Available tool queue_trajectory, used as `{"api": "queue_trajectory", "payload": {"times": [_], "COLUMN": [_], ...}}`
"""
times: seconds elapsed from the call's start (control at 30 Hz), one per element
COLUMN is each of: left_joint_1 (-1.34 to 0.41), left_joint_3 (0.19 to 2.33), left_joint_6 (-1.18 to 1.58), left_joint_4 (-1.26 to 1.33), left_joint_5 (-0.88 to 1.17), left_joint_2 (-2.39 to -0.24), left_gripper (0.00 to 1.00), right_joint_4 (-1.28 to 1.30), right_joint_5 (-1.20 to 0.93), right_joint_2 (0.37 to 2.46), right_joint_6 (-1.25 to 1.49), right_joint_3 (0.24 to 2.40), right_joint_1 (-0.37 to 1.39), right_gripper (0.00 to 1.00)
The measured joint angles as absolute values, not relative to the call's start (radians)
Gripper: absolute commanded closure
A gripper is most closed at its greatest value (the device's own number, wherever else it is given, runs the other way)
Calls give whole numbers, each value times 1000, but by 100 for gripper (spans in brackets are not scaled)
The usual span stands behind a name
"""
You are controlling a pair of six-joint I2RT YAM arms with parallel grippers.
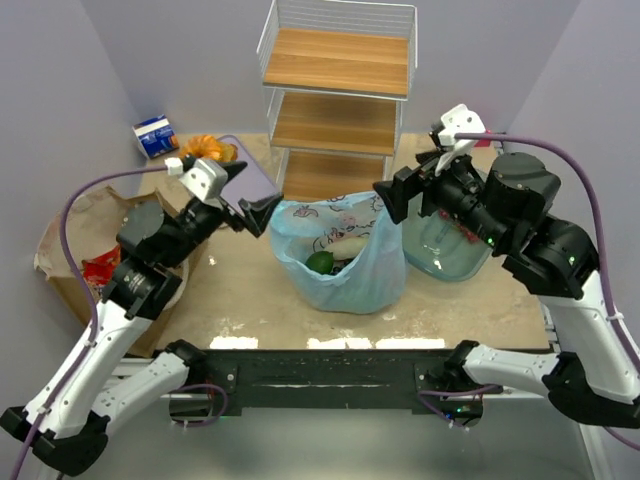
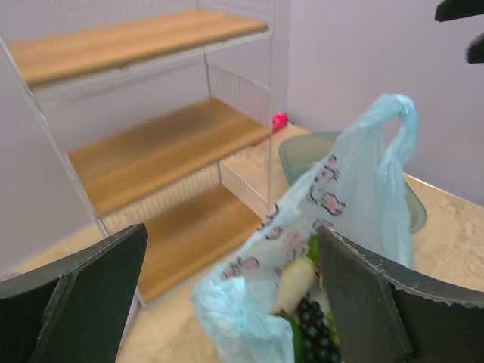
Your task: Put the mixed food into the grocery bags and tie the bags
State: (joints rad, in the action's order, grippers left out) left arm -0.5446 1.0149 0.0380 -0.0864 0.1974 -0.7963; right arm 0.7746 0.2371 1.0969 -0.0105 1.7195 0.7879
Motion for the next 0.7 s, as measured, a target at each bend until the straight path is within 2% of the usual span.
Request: {"api": "queue_trajectory", "payload": {"times": [0.17,0.3,0.5,0.7], "left_joint_1": [-352,-168,-55,-6], "left_joint_3": [1109,1060,940,920], "left_joint_6": [43,96,168,228], "left_joint_4": [-34,-1,41,127], "left_joint_5": [266,329,444,531], "left_joint_2": [-927,-1010,-1009,-1009], "left_gripper": [0,0,0,0], "right_joint_4": [675,629,622,572], "right_joint_5": [-22,-157,-250,-288], "right_joint_2": [1182,1314,1511,1556], "right_joint_6": [-57,-87,-178,-253], "right_joint_3": [1760,1760,1759,1759], "right_joint_1": [787,821,930,942], "right_gripper": [5,5,4,4]}}
